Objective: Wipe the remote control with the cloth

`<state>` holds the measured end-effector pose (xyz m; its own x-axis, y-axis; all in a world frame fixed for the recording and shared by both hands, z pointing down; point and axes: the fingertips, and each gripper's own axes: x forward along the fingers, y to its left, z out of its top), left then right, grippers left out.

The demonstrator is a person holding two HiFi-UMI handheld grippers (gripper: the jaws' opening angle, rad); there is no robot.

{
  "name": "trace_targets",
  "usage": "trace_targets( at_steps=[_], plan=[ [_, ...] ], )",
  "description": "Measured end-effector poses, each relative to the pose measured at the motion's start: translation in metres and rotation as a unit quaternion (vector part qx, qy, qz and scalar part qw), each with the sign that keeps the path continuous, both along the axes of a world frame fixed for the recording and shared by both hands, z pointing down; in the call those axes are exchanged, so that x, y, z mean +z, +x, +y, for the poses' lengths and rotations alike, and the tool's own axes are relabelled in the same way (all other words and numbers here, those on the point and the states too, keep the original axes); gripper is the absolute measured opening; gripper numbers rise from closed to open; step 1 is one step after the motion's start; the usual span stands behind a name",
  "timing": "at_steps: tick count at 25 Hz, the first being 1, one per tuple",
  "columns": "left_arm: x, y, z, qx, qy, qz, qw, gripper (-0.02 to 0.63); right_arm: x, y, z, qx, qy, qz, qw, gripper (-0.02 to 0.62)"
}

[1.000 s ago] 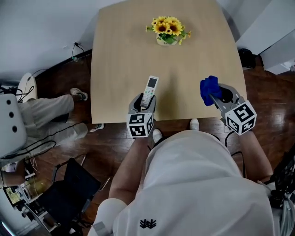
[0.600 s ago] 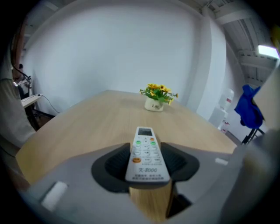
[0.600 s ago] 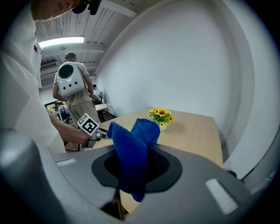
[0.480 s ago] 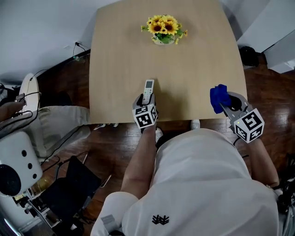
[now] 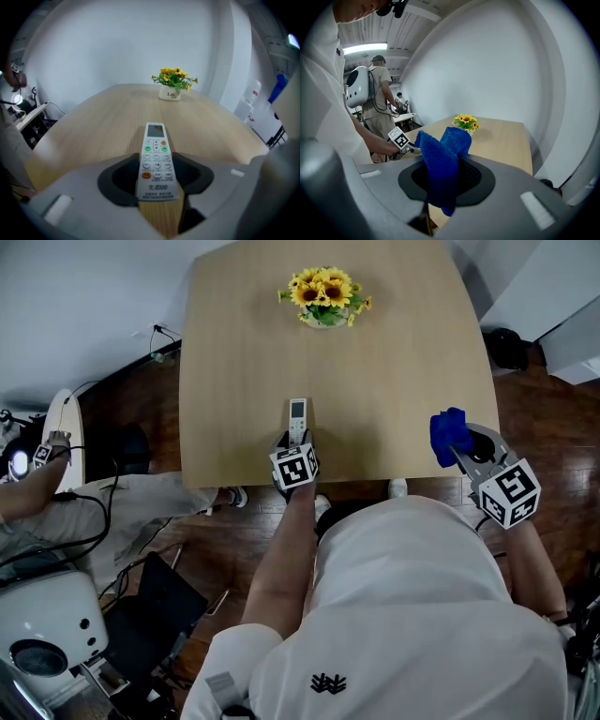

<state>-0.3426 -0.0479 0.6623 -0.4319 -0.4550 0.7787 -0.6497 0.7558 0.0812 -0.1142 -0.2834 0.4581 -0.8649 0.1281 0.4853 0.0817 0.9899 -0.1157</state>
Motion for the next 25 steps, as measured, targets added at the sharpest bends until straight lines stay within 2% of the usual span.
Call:
trace_targets(
  at_steps=[6, 10, 13, 18, 22, 25],
  plan=[
    [0.012, 0.001, 0.000, 0.005, -0.024, 0.021, 0.9995, 0.238, 0.007, 0.003, -0.003, 0.003, -0.010, 0.001, 1.000, 0.078],
    [0.013, 0.001, -0.003, 0.020, -0.030, 0.015, 0.9992, 0.239, 0.010, 0.007, -0.004, 0.003, -0.014, 0.001, 1.000, 0.078],
    [0.016, 0.001, -0.008, 0.032, -0.030, 0.017, 0.9989, 0.292, 0.016, 0.007, -0.006, 0.001, -0.019, 0.003, 1.000, 0.078],
    [0.003, -0.002, 0.000, 0.028, -0.032, -0.012, 0.9990, 0.305, 0.020, 0.004, -0.008, -0.003, -0.028, -0.003, 1.000, 0.078],
    [-0.013, 0.018, 0.018, 0.050, -0.037, -0.035, 0.9974, 0.305, 0.024, 0.004, -0.008, -0.011, -0.040, -0.007, 0.999, 0.078],
    [-0.014, 0.052, 0.046, 0.092, -0.070, -0.035, 0.9927, 0.305, 0.033, 0.007, -0.009, -0.013, -0.052, -0.009, 0.998, 0.078]
  ],
)
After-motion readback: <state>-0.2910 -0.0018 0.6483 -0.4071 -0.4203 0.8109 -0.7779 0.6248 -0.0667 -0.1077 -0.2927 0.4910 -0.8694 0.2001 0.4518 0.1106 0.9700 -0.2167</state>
